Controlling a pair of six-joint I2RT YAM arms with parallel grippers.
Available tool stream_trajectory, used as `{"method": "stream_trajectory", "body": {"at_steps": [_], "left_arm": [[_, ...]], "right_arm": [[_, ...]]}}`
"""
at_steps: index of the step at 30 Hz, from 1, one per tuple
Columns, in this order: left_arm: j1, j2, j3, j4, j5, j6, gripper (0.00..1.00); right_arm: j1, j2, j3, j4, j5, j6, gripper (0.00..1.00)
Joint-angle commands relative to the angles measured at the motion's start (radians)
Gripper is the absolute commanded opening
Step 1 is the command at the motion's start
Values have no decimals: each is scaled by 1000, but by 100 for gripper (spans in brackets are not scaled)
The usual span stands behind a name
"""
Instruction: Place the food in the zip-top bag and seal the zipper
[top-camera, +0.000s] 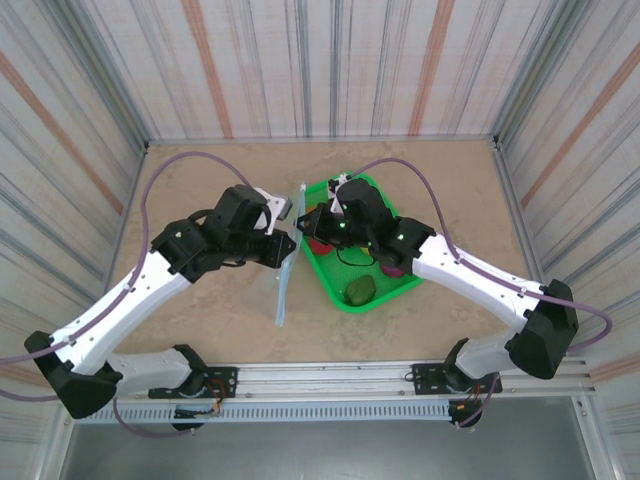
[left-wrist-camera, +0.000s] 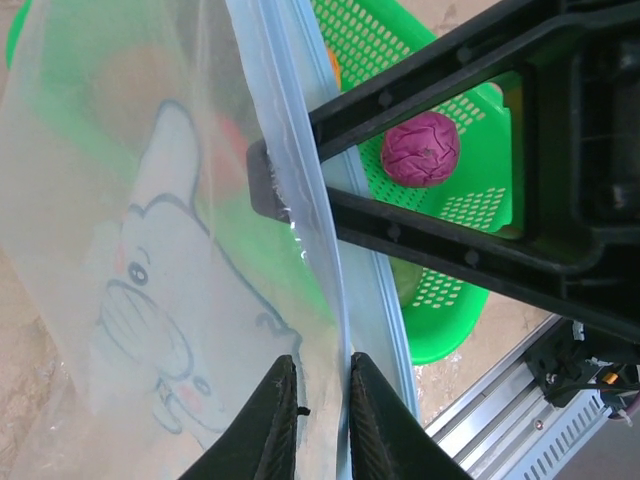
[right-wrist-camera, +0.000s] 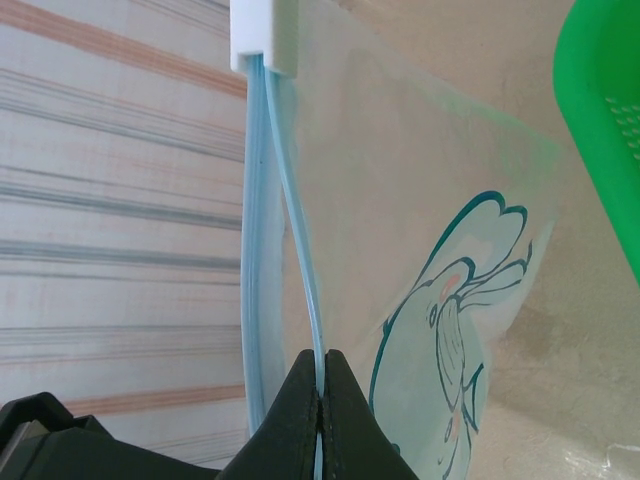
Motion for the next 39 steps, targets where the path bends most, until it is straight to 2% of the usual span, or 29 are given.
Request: {"method": "stream_trajectory", "body": {"at_steps": [1,6,8,10,11,15,19,23,26,28,31,35,39], "left_arm": [[4,8,15,2,-4,7,20],[5,20,22,-9,-51,9,22],[5,23,31,-25,-77,13,15],[5,24,45,-47,-87,27,2],[4,24,53,-60,-97,29,0],[4,19,100,-144,-138,49,0],[4,16,167,-252,-239,82,0],[4,45,248,-380,-381,100,0],[7,59,294,-440,-430,105,0],[20,61,318,-458,-420,101,0],[68,70,331,-446,-293,83,0],[118,85,293,-378,-104,46,0],[138,89,252,-307,-27,15,0]], "right_arm": [[9,-6,-2,11,-12,22,0],[12,2,10,4,-13,19,0],[11,6,16,-10,-5,9,0],[11,7,25,-45,21,-13,0],[12,7,29,-62,34,-22,0],[8,3,39,-152,124,-92,0],[-4,8,47,-228,199,-171,0],[-33,26,63,-282,211,-248,0],[-59,51,88,-333,213,-304,3],[-64,54,85,-324,208,-334,7],[-62,60,89,-292,150,-371,18],[-34,64,84,-199,31,-415,41],[15,97,114,-180,-31,-453,60]]}}
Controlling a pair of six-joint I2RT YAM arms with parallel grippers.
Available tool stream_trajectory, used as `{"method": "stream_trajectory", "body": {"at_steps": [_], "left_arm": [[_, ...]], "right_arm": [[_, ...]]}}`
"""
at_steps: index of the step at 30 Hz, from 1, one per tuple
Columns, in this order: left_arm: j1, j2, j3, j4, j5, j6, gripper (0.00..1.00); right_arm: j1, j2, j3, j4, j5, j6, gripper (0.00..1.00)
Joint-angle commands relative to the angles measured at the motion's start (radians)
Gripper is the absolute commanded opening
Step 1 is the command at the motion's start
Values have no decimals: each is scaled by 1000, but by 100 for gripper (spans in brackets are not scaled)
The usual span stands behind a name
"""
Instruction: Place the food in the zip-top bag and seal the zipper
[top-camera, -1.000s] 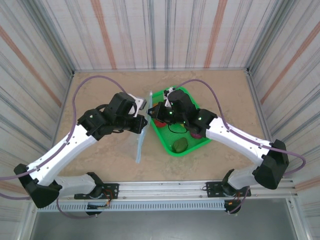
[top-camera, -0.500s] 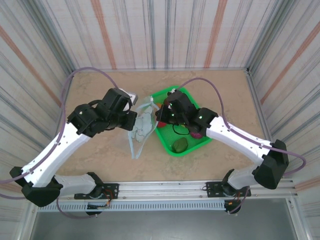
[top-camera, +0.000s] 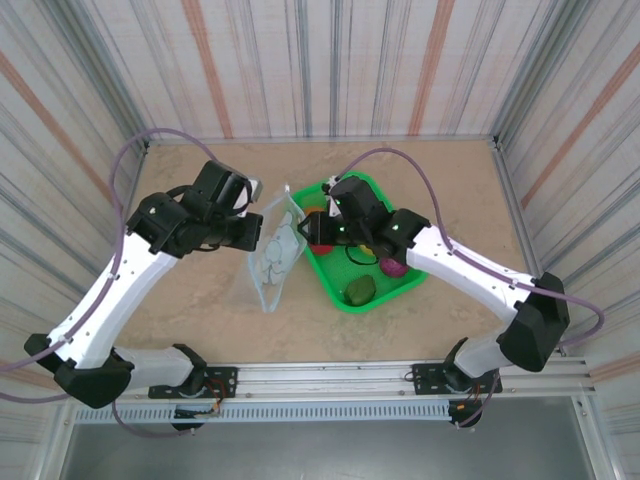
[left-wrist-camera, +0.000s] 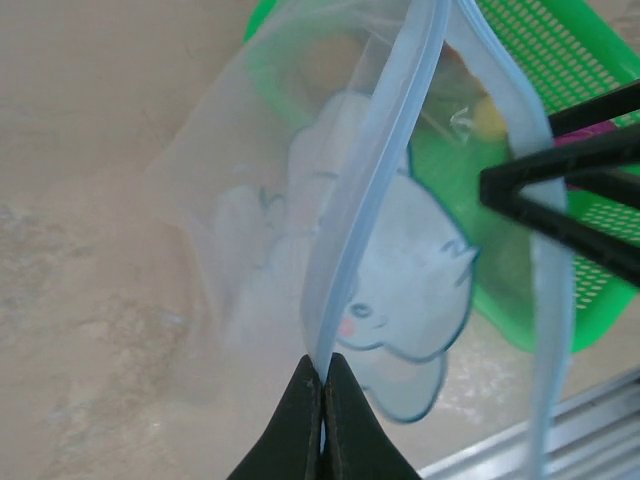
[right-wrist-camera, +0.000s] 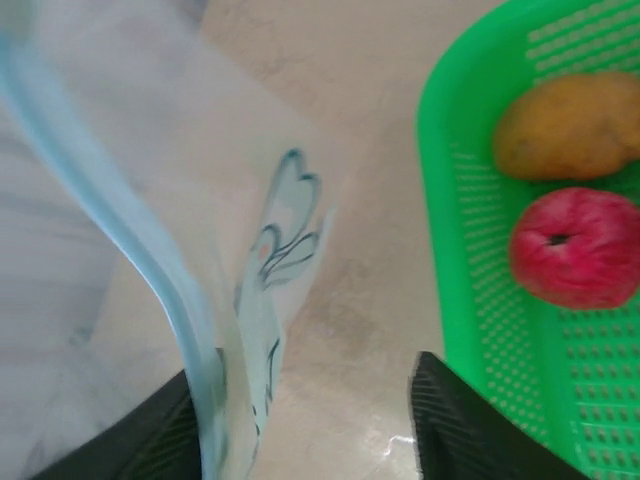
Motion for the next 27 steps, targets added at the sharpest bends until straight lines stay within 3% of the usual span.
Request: {"method": "stream_trajectory", "body": {"at_steps": [1,5,15,20,23,27], "left_arm": [[15,8,-26,57,118,-33,0],[29,4,-15,57,87,-33,0],[196,-81,-92,46,92,-22,0],[253,-105,-143,53,108,-17,0],[283,-107,-187,98,184,-35,0],[298,-86,-239,174,278,-74,0]], "right_arm": [[43,43,51,20,-79,-67,64],[70,115,71,-56,-32,-84,66],[40,92,36,-168,145,-171,55],[-10,101,35,-163,70,-194,62],[-6,65,4,-36,-99,-191,73],[-5,34,5,64,-249,-189,75]]}}
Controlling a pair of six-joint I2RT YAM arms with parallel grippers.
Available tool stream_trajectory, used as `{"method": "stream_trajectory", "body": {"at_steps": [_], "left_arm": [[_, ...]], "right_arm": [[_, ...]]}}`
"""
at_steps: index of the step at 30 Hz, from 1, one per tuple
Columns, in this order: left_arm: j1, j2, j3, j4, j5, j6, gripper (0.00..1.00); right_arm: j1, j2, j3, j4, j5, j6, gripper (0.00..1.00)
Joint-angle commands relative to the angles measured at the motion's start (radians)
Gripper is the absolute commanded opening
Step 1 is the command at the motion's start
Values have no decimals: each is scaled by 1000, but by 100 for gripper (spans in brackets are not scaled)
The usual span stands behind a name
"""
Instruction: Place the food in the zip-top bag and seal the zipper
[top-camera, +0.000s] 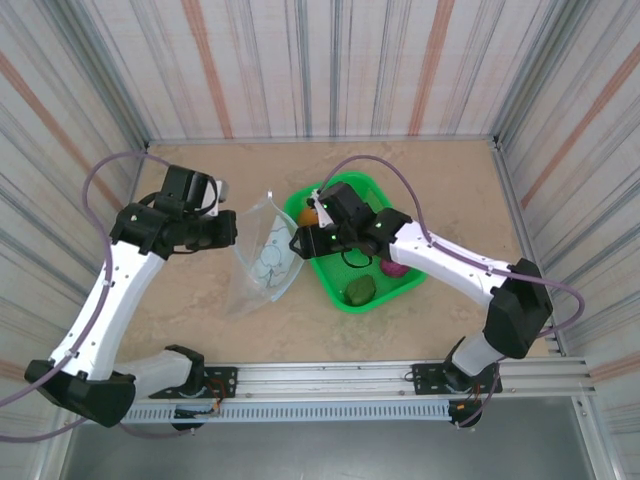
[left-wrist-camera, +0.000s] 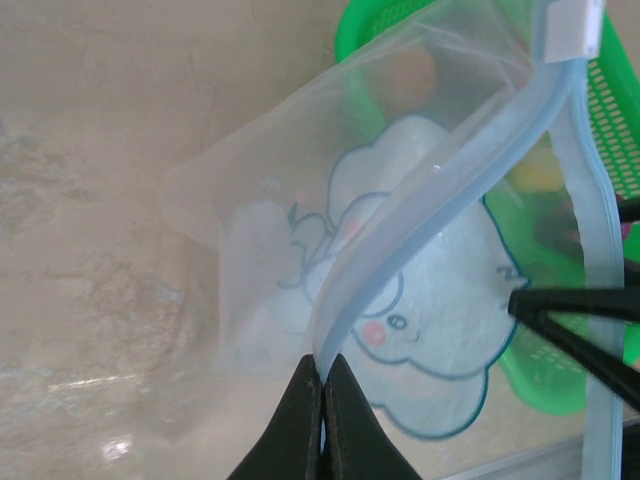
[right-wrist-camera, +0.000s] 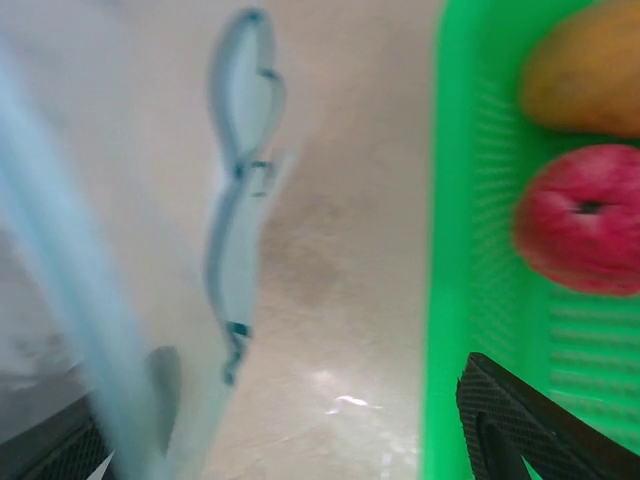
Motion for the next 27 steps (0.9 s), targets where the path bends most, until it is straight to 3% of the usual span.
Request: {"method": "stream_trajectory", "body": {"at_steps": [1,7,12,14,18,20,27], "left_arm": [[17,15,-40,78,115,-44,0],[86,10,-115,222,280,-116,0],[144,31,-161,298,384,-159,0],[147,31,-177,328,400,-157,0],[152,0,-232,391,398,-139,0],[152,-25,-273,441,405,-143,0],[156,-97,-419,618,401,-194,0]], "right_arm": [[2,-64,5,101,-163,-25,74],[-54,-136,-49,76,-107,-14,72],[-113,-204,-92,23,-151,-24,74],[-134,-220,-102,-27,-77,-34,76],[-172,-183,-88,-207,200,-54,74],[-191,-154,-96,-249,247,-49,74],[-207,2,-89,-162,132,-11,70]]}}
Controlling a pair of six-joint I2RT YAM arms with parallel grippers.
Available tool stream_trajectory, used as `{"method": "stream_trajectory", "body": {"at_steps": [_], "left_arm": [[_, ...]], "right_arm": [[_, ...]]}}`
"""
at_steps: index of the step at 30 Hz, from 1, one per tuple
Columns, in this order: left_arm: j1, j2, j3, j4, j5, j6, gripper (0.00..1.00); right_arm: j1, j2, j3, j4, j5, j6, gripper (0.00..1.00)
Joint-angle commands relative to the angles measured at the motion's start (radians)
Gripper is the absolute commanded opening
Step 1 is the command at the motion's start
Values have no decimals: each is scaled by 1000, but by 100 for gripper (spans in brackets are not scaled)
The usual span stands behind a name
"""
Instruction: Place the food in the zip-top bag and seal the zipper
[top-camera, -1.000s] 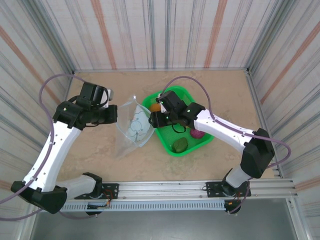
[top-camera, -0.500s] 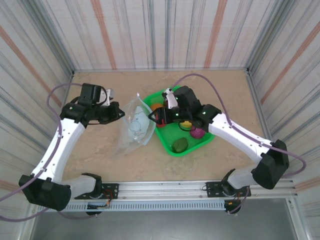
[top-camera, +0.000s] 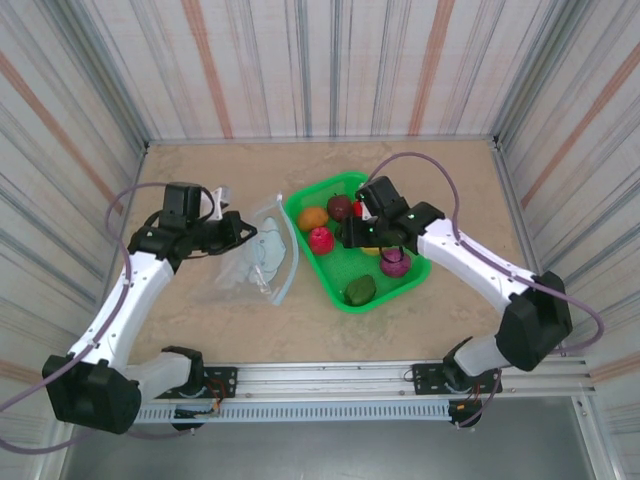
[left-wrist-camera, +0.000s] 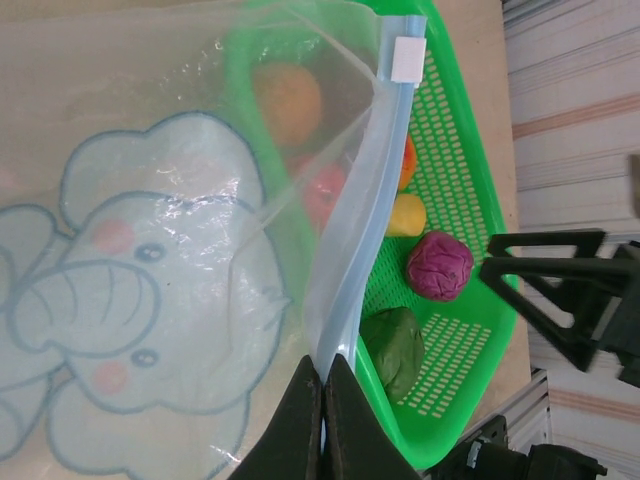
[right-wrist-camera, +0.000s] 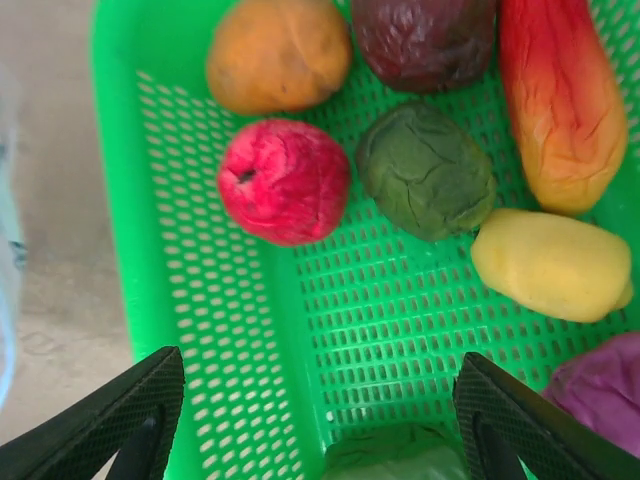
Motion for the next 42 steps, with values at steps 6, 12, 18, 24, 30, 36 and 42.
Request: {"method": "stream_trajectory", "body": {"at_steps": [6,12,18,24,30,36,42], "left_arm": [[35,-87,-93,168,39,-48,0],[35,-118,-114,177,49,-44,0],[35,-127,-118,178,44,-42,0],[35,-120,-118,183,57,-45,0],[35,-126,-118,179,46,-41,0],[31,-122,-121,177,46,-63,0],[31,-113,-134,218,88,-152,0]], "right_arm": [[-5,259,93,109,-154,82,67],[-5,408,169,155,-198,102,75],[-2,482,198,147,-181,103,72],[-35,519,164,192,-185,105,76],[-47,518,145,251,-242,100,75],[-43,416,92,274,-231,87,59],[-49,249,32,247,-192,59,57]]}}
